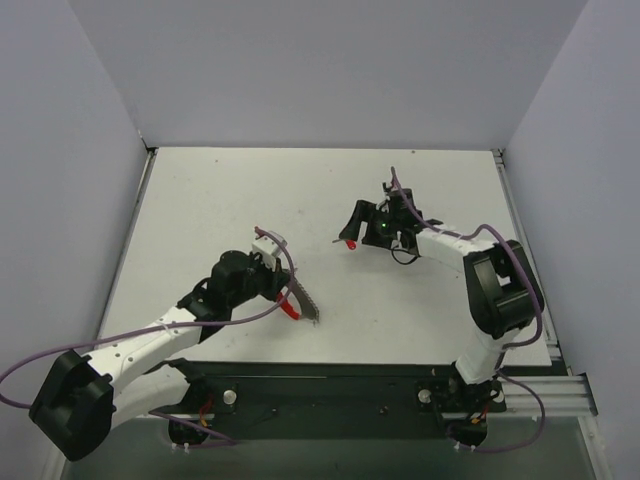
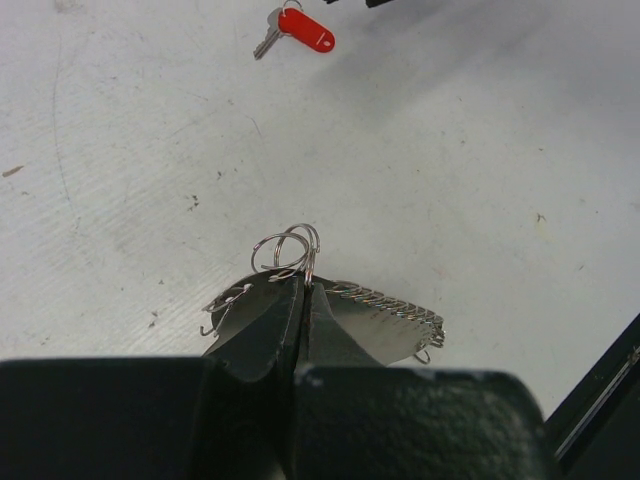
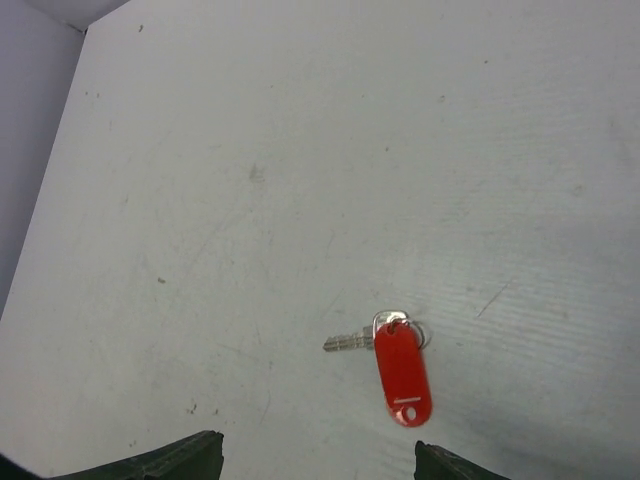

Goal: Put the keys on the keyring

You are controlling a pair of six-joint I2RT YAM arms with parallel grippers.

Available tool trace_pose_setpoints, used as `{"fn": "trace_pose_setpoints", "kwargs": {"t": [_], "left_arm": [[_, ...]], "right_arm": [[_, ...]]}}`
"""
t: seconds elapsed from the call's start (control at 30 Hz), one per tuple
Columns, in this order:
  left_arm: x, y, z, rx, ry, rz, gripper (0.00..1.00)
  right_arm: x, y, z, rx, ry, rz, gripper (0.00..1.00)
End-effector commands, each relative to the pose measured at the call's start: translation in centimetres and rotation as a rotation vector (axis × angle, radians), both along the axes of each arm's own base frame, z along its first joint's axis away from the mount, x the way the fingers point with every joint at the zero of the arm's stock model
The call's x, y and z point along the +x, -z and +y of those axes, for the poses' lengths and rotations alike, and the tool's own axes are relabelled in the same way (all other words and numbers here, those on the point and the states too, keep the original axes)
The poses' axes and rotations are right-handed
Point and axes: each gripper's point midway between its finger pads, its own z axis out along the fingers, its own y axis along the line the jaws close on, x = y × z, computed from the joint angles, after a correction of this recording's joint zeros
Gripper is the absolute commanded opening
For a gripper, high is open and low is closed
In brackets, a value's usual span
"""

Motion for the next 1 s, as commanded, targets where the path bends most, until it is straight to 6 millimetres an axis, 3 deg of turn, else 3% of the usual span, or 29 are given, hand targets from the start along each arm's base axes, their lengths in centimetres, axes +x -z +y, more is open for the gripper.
{"fn": "trace_pose_setpoints", "kwargs": {"t": [0.0, 0.1, 0.3, 0.43, 0.57, 0.97], "left_arm": [[1.6, -3.5, -1.3, -0.106, 0.01, -0.114, 0.0], [1.9, -3.5, -1.4, -0.113, 0.013, -0.11, 0.0], [2.1, -4.3, -1.6, -0.131, 0.025, -0.128, 0.0], [2.2, -4.5, -1.7, -0.14, 0.032, -0.132, 0.0], [2.3, -4.3, -1.9, -0.146, 0.035, -0.122, 0.0], [2.1, -3.9, -1.6, -0.144, 0.022, -0.107, 0.0]], "right_arm": [[4.1, -1.0, -0.6, 0.032, 0.023, -0.062, 0.73], [5.7, 0.9, -0.7, 0.03, 0.016, -0.012, 0.66], [6.4, 2.9, -1.2, 0.02, 0.018, 0.033, 0.6], [6.6, 3.4, -1.0, 0.009, -0.011, 0.045, 0.57], [6.4, 3.7, -0.6, 0.023, -0.036, 0.048, 0.46], [5.3, 4.4, 0.6, 0.069, -0.114, 0.055, 0.36]]}}
